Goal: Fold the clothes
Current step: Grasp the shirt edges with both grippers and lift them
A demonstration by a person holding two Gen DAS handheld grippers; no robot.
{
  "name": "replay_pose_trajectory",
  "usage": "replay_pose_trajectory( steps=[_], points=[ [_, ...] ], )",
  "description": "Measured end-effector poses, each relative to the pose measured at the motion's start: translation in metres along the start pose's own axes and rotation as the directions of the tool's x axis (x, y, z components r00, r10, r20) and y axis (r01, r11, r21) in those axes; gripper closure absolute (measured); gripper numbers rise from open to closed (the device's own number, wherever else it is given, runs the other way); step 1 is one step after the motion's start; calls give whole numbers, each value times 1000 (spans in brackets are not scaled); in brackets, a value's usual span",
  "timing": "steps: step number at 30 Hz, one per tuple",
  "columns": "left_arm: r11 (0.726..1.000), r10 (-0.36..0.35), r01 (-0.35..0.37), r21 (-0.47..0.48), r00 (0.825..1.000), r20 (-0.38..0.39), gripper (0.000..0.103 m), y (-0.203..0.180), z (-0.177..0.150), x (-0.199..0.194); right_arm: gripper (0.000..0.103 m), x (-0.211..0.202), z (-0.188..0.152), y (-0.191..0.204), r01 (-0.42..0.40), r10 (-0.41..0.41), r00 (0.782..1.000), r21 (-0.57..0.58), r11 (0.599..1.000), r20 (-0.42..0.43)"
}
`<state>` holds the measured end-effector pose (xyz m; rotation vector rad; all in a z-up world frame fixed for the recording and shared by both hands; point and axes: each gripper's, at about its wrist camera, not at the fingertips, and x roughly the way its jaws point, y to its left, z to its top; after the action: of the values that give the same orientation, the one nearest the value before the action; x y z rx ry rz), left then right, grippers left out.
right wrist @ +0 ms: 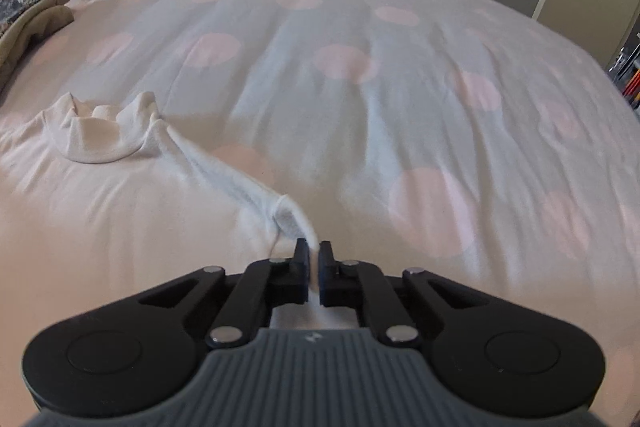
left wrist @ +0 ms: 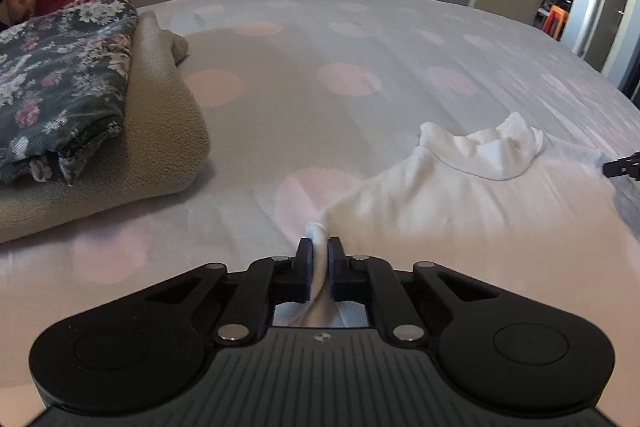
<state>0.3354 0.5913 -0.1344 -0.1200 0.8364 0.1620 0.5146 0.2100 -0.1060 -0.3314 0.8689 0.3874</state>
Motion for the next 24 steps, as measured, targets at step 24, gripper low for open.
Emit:
replay_pose_trajectory(
  steps=[24],
  points=[
    [954,266,-275,118,960,86,99,8,69,36,99,53,92,7,172,-164,981,-66,983,104]
  ],
)
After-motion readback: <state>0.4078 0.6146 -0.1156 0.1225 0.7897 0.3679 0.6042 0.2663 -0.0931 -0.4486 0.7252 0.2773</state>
